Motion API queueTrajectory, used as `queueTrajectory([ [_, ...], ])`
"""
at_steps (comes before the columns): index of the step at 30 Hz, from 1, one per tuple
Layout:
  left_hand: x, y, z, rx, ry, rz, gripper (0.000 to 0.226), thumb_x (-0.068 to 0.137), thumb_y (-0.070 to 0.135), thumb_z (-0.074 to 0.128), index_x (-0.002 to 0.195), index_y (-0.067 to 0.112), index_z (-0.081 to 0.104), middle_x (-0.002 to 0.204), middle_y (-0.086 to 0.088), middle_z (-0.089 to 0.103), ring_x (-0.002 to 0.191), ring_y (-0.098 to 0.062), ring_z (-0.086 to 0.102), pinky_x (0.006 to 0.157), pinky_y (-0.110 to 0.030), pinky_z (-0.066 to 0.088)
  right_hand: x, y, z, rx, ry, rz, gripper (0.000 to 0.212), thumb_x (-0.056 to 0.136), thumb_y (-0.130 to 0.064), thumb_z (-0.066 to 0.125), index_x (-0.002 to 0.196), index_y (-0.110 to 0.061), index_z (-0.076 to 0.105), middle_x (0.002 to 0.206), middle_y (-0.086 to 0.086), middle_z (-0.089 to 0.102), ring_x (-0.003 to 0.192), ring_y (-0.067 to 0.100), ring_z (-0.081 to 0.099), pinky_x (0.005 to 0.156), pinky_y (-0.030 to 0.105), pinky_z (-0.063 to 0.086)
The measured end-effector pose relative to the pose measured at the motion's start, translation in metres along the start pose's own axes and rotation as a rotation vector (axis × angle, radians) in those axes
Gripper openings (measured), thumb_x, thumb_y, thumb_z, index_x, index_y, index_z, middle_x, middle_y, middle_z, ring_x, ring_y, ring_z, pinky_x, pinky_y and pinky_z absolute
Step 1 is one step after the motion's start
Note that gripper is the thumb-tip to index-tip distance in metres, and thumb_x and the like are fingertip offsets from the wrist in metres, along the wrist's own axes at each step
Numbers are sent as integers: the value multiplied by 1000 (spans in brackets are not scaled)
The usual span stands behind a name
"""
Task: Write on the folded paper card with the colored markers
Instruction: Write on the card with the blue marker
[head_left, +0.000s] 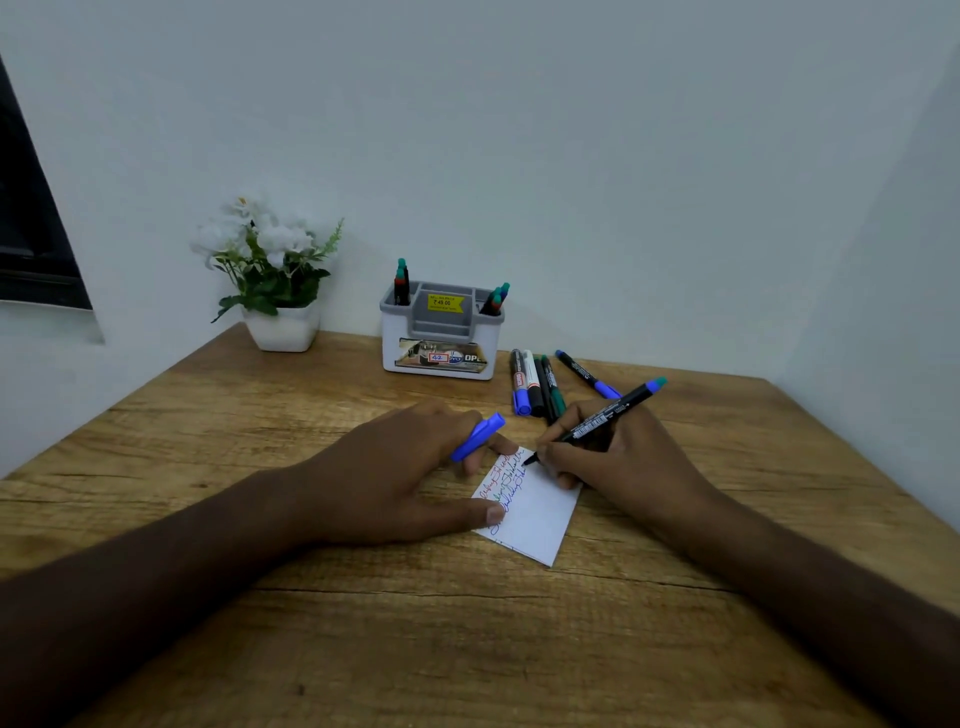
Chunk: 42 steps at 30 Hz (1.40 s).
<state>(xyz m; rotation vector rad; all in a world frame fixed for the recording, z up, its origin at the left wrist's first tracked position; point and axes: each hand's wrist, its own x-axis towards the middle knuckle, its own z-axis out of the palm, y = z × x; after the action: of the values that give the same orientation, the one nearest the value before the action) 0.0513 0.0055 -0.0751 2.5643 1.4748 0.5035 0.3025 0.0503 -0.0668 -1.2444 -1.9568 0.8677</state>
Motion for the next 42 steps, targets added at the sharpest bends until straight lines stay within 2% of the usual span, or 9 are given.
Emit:
queueTrajectory([
  [3,-1,1,0,-10,9,14,45,84,81,57,97,38,52,104,23,54,105,8,45,80,-18,43,0,-1,0,-7,11,12,13,90,-9,74,80,-18,78,75,5,79,66,11,72,75,37,62],
  [8,-1,-1,2,-15,8,12,50,83,88,51,99,40,52,103,21,54,101,-1,52,86,-34,52,-3,-5,-2,-8,12,7,13,90,-8,74,81,-17,77,75,5,79,65,11,72,73,35,62],
  [12,-2,1,0,-19,-16,-6,63,81,90,47,116,39,58,105,19,55,102,-1,51,88,-36,52,-5,-7,-1,-8,14,7,16,89,-7,74,80,-19,77,74,3,79,64,8,72,71,30,60],
  [22,0,0,-1,2,-16,6,46,84,85,53,96,41,50,104,20,54,99,0,51,86,-31,51,0,0,-2,30,26,34,9,88,-10,74,82,-16,78,73,7,79,65,13,72,77,38,61],
  [26,0,-1,0,-17,-19,39,29,86,82,55,94,57,43,104,27,49,102,5,48,84,-22,43,2,2,-2,44,35,26,9,89,-9,74,84,-15,79,73,6,79,65,12,72,72,29,58],
  [29,2,-2,1,-15,-15,41,32,86,81,56,93,52,44,104,31,47,103,8,47,82,-17,38,2,3,-2,59,26,29,10,88,-8,72,81,-13,78,74,9,78,66,15,73,76,37,62],
  [31,1,-2,1,-3,-23,42,30,86,81,56,93,57,41,103,35,43,103,12,45,80,-13,35,3,4,-1,46,31,25,11,88,-9,72,80,-13,78,73,9,78,65,15,73,77,39,62],
  [37,1,-4,2,-27,7,64,38,86,83,54,96,47,48,106,25,52,105,1,50,87,-28,48,4,4,-1,81,46,44,6,90,-6,73,86,-7,77,72,8,78,63,15,73,70,29,61],
  [42,1,-5,3,-24,17,72,37,86,82,56,95,47,47,104,25,51,104,0,50,86,-27,48,5,6,-1,74,57,44,6,90,-7,73,86,-5,77,73,10,79,65,18,75,72,31,62],
])
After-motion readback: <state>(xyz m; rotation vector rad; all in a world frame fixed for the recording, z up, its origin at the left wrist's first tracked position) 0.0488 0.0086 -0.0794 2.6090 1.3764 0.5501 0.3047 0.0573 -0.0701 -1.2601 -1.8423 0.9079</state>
